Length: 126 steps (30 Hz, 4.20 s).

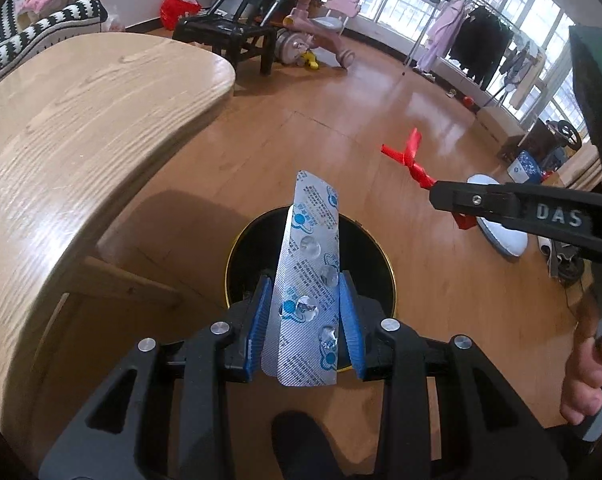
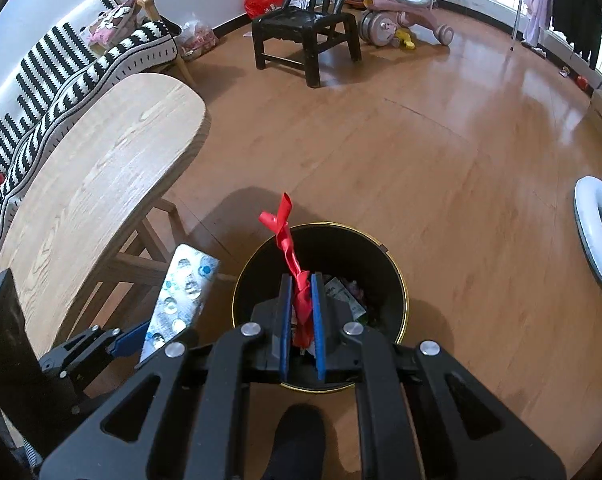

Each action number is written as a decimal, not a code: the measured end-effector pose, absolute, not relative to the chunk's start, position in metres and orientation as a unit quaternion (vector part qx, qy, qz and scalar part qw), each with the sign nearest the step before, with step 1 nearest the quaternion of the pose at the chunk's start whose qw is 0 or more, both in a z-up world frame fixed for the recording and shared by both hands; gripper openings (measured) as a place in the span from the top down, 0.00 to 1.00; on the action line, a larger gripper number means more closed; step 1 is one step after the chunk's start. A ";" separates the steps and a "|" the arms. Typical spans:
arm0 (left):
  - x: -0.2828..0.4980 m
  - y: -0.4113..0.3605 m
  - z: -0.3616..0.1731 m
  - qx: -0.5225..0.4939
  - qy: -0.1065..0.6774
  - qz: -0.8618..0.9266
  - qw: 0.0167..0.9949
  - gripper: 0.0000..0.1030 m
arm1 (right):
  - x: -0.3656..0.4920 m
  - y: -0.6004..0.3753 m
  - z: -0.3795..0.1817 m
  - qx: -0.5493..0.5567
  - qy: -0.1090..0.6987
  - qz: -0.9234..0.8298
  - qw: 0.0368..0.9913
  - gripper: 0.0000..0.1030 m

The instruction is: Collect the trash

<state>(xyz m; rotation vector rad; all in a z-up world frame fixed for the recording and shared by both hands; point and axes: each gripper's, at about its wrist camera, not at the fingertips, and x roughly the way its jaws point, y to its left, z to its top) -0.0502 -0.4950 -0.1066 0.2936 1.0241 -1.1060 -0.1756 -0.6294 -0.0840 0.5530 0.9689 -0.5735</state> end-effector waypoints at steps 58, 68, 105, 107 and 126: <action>0.068 0.008 0.013 0.030 0.382 -0.042 0.923 0.06 | 0.040 -0.251 -0.017 -0.004 0.389 0.018 0.921 0.07; 0.069 -0.001 0.010 0.031 0.386 -0.050 0.920 0.06 | 0.032 -0.261 -0.015 0.002 0.387 0.015 0.922 0.07; 0.069 -0.005 0.004 0.034 0.393 -0.050 0.918 0.06 | 0.027 -0.264 -0.011 -0.001 0.388 0.016 0.922 0.07; 0.068 -0.005 0.003 0.034 0.393 -0.050 0.918 0.06 | 0.027 -0.264 -0.011 -0.001 0.388 0.017 0.921 0.07; 0.067 -0.005 0.002 0.033 0.394 -0.049 0.917 0.06 | 0.029 -0.261 -0.011 -0.001 0.388 0.016 0.921 0.07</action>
